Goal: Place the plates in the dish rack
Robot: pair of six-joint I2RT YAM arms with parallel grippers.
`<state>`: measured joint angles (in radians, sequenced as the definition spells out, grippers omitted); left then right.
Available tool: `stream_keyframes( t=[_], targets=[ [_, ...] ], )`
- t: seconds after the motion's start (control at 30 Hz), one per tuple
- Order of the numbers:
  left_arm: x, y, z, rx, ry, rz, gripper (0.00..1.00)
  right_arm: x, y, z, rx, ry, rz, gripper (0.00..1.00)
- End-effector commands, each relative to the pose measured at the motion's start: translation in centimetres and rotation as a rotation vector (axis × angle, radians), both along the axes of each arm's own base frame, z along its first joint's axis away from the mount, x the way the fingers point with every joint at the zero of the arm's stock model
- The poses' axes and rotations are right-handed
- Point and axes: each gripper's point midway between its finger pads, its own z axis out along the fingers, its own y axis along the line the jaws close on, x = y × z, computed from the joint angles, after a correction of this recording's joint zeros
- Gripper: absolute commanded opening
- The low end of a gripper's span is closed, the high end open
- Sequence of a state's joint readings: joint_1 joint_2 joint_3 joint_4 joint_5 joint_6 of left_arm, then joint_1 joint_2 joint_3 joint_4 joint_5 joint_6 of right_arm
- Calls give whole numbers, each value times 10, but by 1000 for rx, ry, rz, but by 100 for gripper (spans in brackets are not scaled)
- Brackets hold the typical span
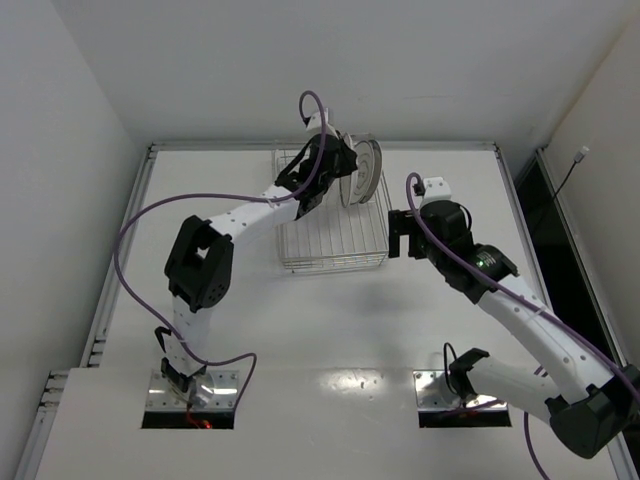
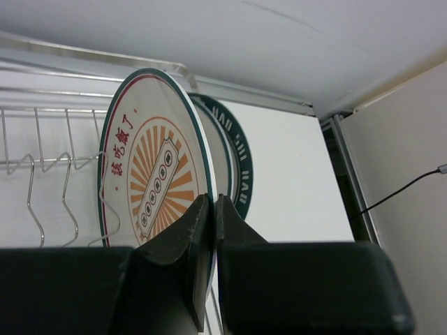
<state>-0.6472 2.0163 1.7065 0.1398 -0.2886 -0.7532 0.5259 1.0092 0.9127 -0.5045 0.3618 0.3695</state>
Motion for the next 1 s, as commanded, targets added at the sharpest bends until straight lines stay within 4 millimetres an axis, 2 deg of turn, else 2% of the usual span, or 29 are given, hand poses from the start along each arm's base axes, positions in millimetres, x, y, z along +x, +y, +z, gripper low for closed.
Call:
stream_keyframes(
  t=[0.0,0.17,0.2,0.23,0.27,0.3,0.4,0.43,0.47,0.5,0.53,0.6,0.63,0.67,0.7,0.83,0.87,0.97],
  targets=[
    [1,-8,28,-80,-45,-3,0,2,2,5,15,-21,8,97],
    [-1,-6,14,-58,-1,-1,0,0,3,3,23,-10,11,97],
    [-3,-5,6,-38,25,0,3,1,3,7,27,-17,11,97],
    [-3,-8,7,-45,35,-7,5,-1,2,5,21,-7,11,97],
    [-2,-5,3,-53,57,-11,8,0,3,13,28,-19,11,97],
    [0,-4,7,-60,60,-36,15,0,4,13,41,-8,0,99],
    [0,-6,5,-75,80,-72,24,3,2,25,60,-30,-34,99],
    [-1,-8,6,-76,83,-83,34,2,1,24,55,-23,-35,99],
    [1,-4,6,-78,84,-83,41,4,3,36,77,-45,-39,99],
    [2,-5,10,-79,81,-83,58,5,4,36,79,-34,-44,99],
    [1,-6,15,-81,82,-93,83,4,3,44,81,-38,-44,99],
    [-1,-8,20,-65,72,-113,99,6,-1,43,79,-14,-94,99],
    [-4,-8,24,-66,74,-123,100,6,-3,52,79,-25,-103,99],
    [-5,-10,30,-66,62,-140,100,5,-3,49,73,-1,-109,99],
    [-9,-7,46,-79,39,-142,100,5,-5,51,68,-5,-118,99],
    [-22,-2,81,-90,-34,-173,100,3,-8,61,72,-8,-130,99],
    [-30,0,104,-105,-77,-189,100,0,-9,66,77,-16,-130,99],
    [-43,6,133,-92,-142,-220,100,-6,-15,74,87,-41,-138,99]
  ],
)
